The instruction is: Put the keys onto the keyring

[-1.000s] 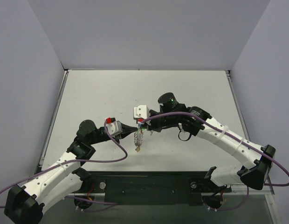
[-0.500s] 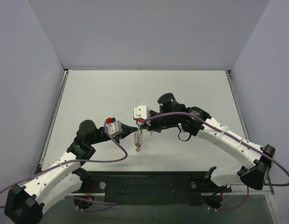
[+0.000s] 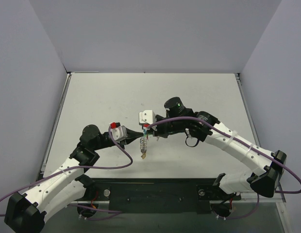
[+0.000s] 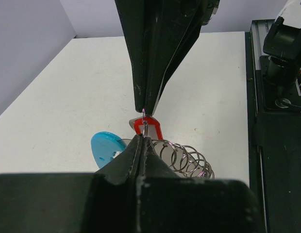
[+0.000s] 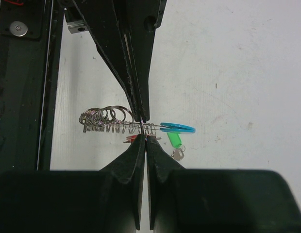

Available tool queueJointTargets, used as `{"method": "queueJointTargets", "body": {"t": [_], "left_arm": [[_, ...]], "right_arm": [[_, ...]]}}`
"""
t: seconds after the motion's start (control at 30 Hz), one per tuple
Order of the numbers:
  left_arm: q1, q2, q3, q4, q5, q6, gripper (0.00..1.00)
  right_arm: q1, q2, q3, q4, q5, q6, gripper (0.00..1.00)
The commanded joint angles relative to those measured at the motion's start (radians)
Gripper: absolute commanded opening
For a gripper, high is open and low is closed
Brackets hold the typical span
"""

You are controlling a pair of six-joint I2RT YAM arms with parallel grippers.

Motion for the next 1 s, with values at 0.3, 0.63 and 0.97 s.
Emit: {"method": "queueJointTargets", "body": {"t": [0.3, 0.63, 0.97], "left_arm": [[0.003, -0.007, 0.028, 0.087, 0.037, -0.007, 0.00], [0.003, -0.013, 0.023, 0.080, 0.043, 0.022, 0.00], [0.003, -0.011, 0.025, 0.074, 0.043, 0.024, 0.00]], "right_arm": [[-0.002, -0.011, -0.003, -0.013, -0.085, -0.061, 0.00], [-0.020, -0.014, 0.011, -0.047, -0.120, -0.076, 0.00], [-0.032, -0.006, 0.025, -0.074, -0.149, -0.093, 0.00]]}}
